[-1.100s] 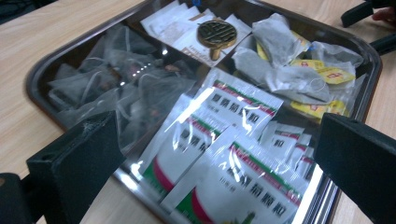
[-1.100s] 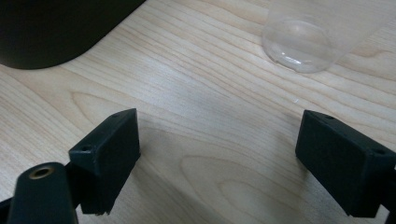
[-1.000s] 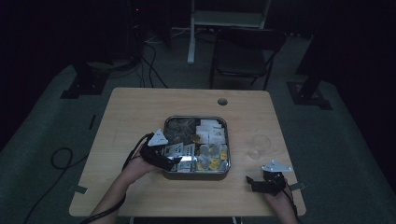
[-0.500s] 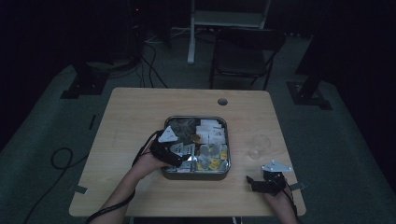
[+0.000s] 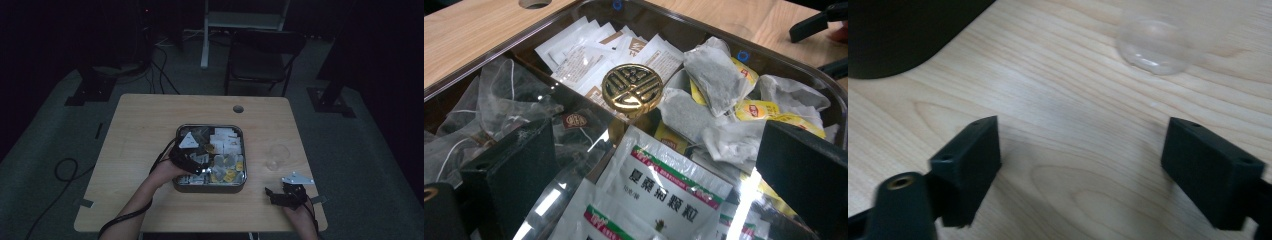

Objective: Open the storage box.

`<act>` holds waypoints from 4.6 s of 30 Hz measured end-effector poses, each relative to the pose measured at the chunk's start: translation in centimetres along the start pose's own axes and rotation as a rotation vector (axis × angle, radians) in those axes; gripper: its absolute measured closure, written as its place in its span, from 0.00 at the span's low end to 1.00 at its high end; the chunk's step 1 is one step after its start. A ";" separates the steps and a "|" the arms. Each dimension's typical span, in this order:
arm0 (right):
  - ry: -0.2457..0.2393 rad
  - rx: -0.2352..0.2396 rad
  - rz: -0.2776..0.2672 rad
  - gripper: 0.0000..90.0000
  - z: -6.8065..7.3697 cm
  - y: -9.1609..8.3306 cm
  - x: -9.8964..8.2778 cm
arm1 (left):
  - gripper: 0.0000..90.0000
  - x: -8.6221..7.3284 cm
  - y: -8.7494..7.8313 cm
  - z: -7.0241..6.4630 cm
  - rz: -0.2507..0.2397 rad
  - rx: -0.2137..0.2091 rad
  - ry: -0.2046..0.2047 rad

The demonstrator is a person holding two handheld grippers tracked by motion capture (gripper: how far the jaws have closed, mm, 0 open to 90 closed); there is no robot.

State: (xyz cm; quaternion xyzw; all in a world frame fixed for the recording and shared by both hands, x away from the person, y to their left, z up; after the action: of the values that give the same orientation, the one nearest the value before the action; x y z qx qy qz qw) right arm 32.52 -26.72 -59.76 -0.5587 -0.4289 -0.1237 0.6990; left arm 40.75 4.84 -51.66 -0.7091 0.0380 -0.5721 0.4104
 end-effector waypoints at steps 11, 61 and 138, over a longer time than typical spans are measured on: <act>-0.006 0.005 -0.001 0.23 -0.2 0.0 0.0 | 0.05 0.6 1.4 0.0 0.016 -0.015 -0.004; -0.002 0.002 -0.002 0.23 -0.2 0.0 0.0 | 0.66 2.0 3.2 0.6 0.030 0.102 -0.032; -0.002 0.003 -0.001 0.23 -0.2 0.0 0.0 | 0.67 -3.5 -10.3 7.8 -0.044 0.346 -0.178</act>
State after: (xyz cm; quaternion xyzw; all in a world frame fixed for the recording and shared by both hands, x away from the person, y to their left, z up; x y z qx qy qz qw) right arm 32.66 -26.88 -59.75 -0.5577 -0.4299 -0.1230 0.6994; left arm 41.87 17.66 -47.98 -0.6765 -0.1128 -0.5138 0.5154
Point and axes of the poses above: each handheld gripper's, and its own axes: y roughly forward along the jaws, x roughly out of its top, z roughly to its left, the point moved 7 cm from there along y, roughly forward along the jaws
